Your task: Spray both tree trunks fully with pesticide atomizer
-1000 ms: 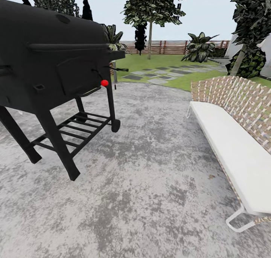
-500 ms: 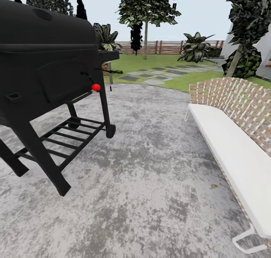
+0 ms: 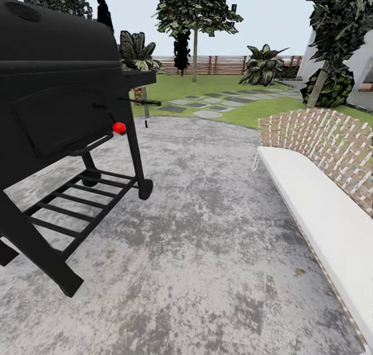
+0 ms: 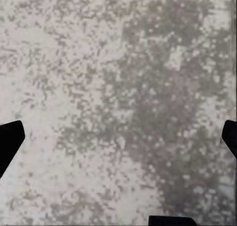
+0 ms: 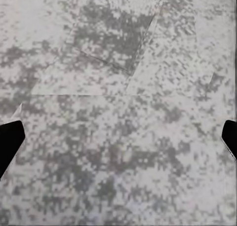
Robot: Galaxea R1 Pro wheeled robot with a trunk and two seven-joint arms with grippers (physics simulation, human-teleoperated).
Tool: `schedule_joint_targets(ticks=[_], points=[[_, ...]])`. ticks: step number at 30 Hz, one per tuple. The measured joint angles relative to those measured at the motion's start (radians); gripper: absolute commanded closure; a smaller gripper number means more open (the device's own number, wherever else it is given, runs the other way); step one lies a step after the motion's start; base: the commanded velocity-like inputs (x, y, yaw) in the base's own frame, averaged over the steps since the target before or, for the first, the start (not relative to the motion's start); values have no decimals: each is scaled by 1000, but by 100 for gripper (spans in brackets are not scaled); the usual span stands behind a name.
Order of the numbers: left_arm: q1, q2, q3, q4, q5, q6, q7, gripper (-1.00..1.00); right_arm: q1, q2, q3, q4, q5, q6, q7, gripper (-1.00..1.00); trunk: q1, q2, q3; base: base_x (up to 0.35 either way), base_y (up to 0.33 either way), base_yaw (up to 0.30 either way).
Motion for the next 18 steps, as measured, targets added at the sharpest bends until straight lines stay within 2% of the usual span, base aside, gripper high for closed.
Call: schedule_joint_targets(ticks=[13, 18], points=[[0, 1, 0, 0, 0, 0, 0, -100, 0, 1, 0, 1, 0, 0, 0, -100, 0, 0, 0, 338, 0, -259], [1, 1, 0, 0, 0, 0, 1, -100, 0, 1, 0, 2, 0, 1, 0, -100, 0, 0, 0, 338, 0, -93]])
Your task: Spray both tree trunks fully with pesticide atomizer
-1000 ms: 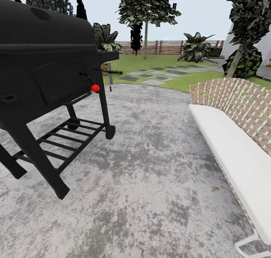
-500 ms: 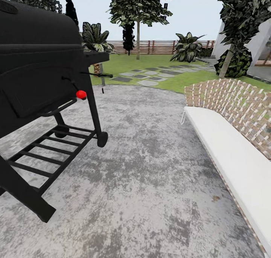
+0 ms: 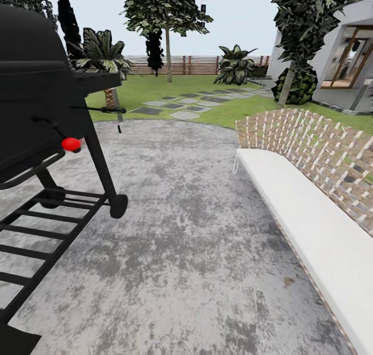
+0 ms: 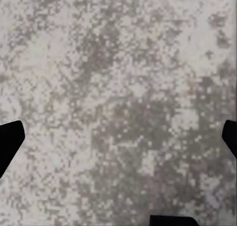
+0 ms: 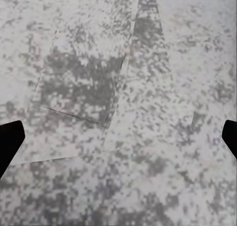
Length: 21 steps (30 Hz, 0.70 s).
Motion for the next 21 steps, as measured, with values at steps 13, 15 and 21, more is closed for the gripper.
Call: schedule_joint_targets(ticks=[13, 15, 21], points=[[-1, 0, 31, 0, -1, 0, -1, -100, 0, 3, 0, -6, -2, -1, -2, -100, 0, 0, 0, 338, 0, -2], [-1, 0, 31, 0, -1, 0, -1, -100, 0, 3, 0, -6, -2, -1, -2, -100, 0, 0, 0, 338, 0, 0], [-1, -1, 31, 0, -2, 0, -1, -100, 0, 3, 0, -6, -2, 0, -2, -100, 0, 0, 0, 338, 0, 0]])
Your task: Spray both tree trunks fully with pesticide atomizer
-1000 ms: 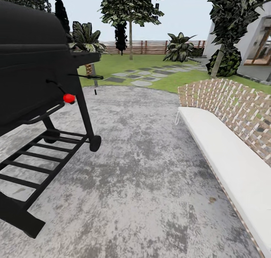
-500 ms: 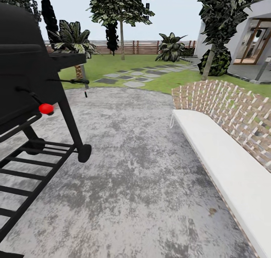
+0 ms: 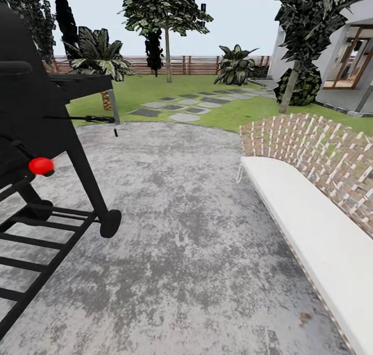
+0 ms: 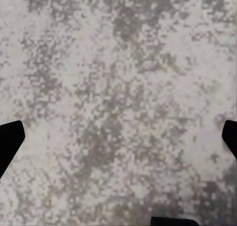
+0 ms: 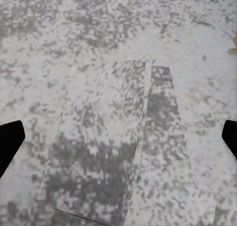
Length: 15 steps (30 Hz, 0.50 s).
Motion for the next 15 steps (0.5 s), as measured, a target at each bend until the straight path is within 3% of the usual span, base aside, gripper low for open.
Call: schedule_joint_targets(ticks=[15], points=[[0, -1, 0, 0, 0, 0, 0, -100, 0, -3, -2, 7, 3, 1, 2, -100, 0, 0, 0, 338, 0, 0]])
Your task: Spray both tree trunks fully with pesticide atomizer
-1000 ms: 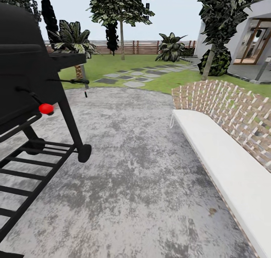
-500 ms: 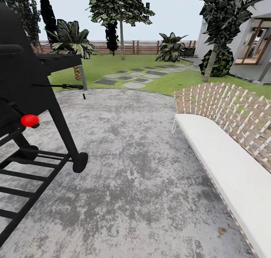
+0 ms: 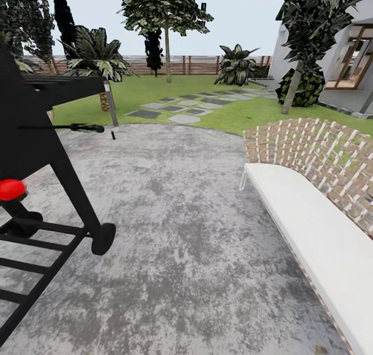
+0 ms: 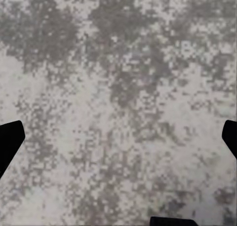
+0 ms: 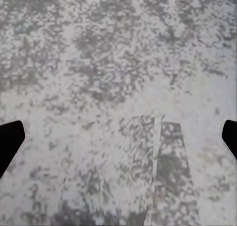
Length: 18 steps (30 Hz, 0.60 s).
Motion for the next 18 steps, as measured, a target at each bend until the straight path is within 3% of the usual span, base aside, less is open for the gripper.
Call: schedule_joint_targets(ticks=[18], points=[[0, 1, 1, 0, 0, 0, 0, -100, 0, 0, -2, 1, 0, 0, -4, -100, 0, 0, 0, 338, -13, 0]])
